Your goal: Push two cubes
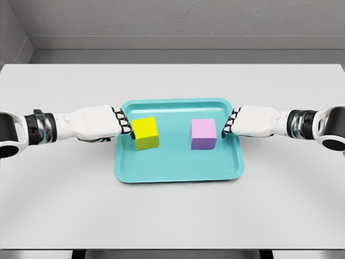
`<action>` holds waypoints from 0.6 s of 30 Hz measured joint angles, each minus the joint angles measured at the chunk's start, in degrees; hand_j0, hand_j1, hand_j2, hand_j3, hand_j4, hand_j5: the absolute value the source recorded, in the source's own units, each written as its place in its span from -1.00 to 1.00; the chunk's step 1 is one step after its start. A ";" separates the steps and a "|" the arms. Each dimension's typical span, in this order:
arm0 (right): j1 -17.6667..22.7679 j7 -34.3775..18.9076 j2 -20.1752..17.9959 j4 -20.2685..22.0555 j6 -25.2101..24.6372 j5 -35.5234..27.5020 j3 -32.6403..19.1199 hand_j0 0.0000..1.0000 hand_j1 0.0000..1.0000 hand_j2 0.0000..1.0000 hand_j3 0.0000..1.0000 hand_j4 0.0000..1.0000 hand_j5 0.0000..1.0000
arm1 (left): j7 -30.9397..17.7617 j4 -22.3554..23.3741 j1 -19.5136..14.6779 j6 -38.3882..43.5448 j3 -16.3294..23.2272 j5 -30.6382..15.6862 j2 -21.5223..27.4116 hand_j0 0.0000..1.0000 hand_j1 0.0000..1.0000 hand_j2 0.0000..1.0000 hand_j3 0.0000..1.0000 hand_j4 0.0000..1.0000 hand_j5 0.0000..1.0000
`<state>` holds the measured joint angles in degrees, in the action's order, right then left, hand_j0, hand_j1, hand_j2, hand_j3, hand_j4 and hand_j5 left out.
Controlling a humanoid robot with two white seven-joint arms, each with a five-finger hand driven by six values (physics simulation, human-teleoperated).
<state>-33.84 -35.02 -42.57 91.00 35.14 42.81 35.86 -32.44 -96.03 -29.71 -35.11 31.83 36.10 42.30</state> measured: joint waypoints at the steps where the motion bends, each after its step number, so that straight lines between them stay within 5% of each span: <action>1: 0.00 0.00 0.01 0.18 0.00 0.00 0.03 0.46 0.46 0.46 0.46 0.46 0.46 | 0.09 -0.01 0.00 0.21 -0.06 -0.04 -0.31 0.43 0.43 0.43 0.43 0.43 0.43; 18: -0.62 0.00 2.42 1.68 0.00 0.62 1.24 0.46 0.46 0.46 0.46 0.46 0.46 | -0.02 1.39 -0.96 0.03 -0.70 0.53 1.26 0.32 0.32 0.32 0.32 0.32 0.32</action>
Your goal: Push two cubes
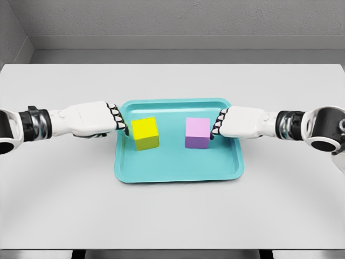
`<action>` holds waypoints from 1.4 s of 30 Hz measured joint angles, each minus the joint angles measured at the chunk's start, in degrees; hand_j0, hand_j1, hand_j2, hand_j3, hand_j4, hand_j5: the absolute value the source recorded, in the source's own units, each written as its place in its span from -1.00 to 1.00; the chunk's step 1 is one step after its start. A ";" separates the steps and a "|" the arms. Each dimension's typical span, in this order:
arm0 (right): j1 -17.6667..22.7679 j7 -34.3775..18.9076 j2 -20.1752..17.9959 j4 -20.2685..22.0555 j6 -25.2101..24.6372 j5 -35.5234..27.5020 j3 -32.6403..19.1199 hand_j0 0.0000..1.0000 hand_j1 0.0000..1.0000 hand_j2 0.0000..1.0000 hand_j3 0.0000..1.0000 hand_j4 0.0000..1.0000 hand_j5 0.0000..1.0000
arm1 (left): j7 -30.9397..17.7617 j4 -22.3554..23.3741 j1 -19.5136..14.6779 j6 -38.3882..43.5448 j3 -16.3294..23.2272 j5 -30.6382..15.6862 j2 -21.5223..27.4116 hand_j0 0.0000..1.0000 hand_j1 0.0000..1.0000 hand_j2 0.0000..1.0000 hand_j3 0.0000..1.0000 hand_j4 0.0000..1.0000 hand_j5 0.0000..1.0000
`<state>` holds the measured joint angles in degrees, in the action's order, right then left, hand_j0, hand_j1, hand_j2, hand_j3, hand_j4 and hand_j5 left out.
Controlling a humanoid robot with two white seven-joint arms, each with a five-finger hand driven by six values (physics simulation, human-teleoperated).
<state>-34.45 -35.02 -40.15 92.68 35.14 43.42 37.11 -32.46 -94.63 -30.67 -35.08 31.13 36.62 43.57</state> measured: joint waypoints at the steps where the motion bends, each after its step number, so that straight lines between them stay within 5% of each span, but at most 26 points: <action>1: -0.09 0.00 0.07 -0.04 0.00 0.03 0.00 0.46 0.46 0.46 0.46 0.46 0.46 | -0.01 0.83 -0.62 -0.01 0.06 0.09 0.00 0.32 0.32 0.32 0.32 0.32 0.32; 13: -0.18 0.00 0.72 -0.37 0.00 0.59 0.02 0.46 0.46 0.46 0.46 0.46 0.46 | -1.73 5.38 -1.23 -0.06 0.60 0.66 -2.75 0.32 0.32 0.32 0.32 0.32 0.32; 33: -0.53 0.00 1.02 -1.82 0.00 1.40 0.06 0.46 0.46 0.46 0.46 0.46 0.46 | -2.38 5.19 -1.32 -0.07 0.69 2.66 -7.18 0.32 0.32 0.32 0.32 0.32 0.32; 42: -2.11 -0.08 4.18 -5.36 -0.01 3.35 1.46 0.46 0.46 0.46 0.46 0.46 0.46 | -2.56 5.11 -1.50 -0.07 0.63 2.96 -8.22 0.32 0.32 0.32 0.32 0.32 0.32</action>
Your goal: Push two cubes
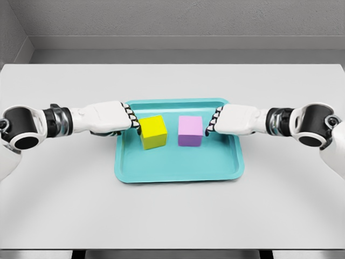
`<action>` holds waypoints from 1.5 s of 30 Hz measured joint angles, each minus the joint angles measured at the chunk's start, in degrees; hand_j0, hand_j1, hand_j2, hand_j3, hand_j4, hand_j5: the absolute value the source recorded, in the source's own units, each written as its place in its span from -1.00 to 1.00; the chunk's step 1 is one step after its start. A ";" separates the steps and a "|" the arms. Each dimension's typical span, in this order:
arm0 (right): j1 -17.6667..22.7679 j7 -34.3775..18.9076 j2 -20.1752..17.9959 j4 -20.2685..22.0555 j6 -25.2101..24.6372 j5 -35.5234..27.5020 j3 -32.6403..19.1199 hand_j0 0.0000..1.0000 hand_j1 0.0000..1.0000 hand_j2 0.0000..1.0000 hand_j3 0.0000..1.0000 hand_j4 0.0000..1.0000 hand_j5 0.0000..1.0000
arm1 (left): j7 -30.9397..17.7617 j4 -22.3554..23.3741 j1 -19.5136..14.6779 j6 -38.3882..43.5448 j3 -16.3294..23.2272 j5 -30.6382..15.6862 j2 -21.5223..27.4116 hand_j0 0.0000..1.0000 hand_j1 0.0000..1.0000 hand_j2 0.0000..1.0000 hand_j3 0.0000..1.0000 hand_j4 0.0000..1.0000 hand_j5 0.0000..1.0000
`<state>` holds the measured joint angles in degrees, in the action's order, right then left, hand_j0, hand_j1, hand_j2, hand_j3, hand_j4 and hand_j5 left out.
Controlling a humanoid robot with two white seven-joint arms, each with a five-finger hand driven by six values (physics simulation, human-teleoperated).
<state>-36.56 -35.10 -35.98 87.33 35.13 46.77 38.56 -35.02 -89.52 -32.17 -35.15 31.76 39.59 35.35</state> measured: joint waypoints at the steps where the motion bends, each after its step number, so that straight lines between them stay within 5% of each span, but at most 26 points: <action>1: -0.79 0.02 0.34 -0.47 -0.01 0.29 0.31 0.46 0.46 0.46 0.46 0.46 0.46 | 0.00 -0.01 0.00 -0.01 0.00 0.17 -0.14 0.32 0.32 0.32 0.32 0.32 0.32; 39: -4.48 -0.10 6.18 -6.91 -0.29 2.51 1.70 0.46 0.46 0.46 0.46 0.46 0.46 | 0.00 1.43 -0.97 0.32 -0.23 3.86 -5.03 0.34 0.34 0.34 0.34 0.34 0.34; 45: -4.40 0.02 5.99 -6.92 -0.14 2.79 1.81 0.46 0.46 0.46 0.46 0.46 0.46 | 0.00 1.45 -0.88 0.16 -0.51 3.90 -4.70 0.20 0.20 0.20 0.20 0.20 0.20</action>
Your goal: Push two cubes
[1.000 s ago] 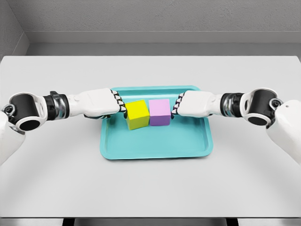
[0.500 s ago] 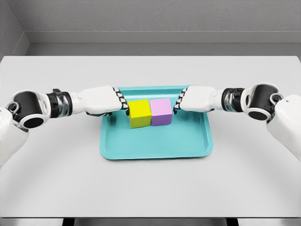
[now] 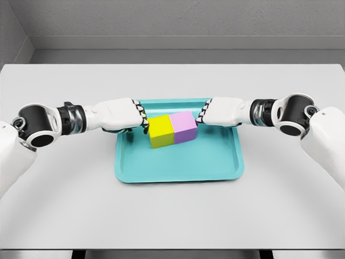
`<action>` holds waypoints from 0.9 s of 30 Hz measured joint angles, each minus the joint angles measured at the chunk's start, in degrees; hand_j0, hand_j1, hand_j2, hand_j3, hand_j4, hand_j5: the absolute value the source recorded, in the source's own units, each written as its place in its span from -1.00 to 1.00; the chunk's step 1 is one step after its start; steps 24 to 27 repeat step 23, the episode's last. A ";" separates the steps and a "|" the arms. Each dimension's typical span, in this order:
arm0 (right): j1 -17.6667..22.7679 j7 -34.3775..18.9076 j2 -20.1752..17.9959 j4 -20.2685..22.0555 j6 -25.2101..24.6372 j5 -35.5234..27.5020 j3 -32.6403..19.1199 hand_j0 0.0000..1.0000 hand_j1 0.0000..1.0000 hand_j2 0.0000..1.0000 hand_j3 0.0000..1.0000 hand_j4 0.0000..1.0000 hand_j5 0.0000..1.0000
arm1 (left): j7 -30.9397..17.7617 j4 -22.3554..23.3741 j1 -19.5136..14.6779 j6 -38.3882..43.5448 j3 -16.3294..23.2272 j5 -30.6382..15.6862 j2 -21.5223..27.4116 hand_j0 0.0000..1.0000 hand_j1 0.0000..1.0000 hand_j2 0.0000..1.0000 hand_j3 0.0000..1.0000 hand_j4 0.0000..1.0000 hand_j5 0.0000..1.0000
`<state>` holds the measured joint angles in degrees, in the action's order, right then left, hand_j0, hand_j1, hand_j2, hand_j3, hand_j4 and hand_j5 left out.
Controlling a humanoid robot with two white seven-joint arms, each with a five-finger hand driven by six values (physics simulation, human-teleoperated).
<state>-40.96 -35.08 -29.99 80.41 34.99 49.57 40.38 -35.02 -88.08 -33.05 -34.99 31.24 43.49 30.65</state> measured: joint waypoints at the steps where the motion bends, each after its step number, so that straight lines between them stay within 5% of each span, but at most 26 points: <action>1: 0.00 0.02 -0.15 0.03 0.04 0.05 0.03 0.46 0.46 0.46 0.46 0.46 0.46 | 0.00 0.00 0.00 -0.05 -0.05 0.04 0.06 0.16 0.16 0.16 0.16 0.16 0.16; 7: -1.93 0.06 -1.99 0.50 0.11 -0.43 -0.44 0.55 0.55 0.55 0.55 0.55 0.55 | 0.00 -0.33 -0.09 -0.13 -0.23 -0.73 1.78 0.12 0.12 0.12 0.12 0.12 0.12; 11: -1.06 0.05 -9.56 3.95 0.17 -7.33 -8.73 1.00 1.00 1.00 1.00 1.00 1.00 | 0.00 -1.08 -0.44 -0.14 -0.28 -2.86 4.53 0.12 0.12 0.12 0.12 0.12 0.12; 17: 17.31 0.03 -17.71 0.11 0.26 -29.14 -29.87 1.00 1.00 1.00 1.00 1.00 1.00 | 0.00 -2.11 -1.49 -0.16 -1.91 -12.69 17.40 0.14 0.14 0.14 0.14 0.14 0.14; 22: 30.76 0.03 -18.61 -2.21 0.26 -49.29 -38.10 1.00 1.00 1.00 1.00 1.00 1.00 | 0.13 -1.58 -0.96 -0.17 -3.54 -18.64 27.50 0.15 0.15 0.15 0.15 0.15 0.15; 27: 31.99 0.04 -18.05 -2.24 0.23 -52.66 -38.70 1.00 1.00 1.00 1.00 1.00 1.00 | 0.15 -1.48 -0.88 -0.17 -3.90 -19.28 28.69 0.15 0.15 0.15 0.15 0.15 0.15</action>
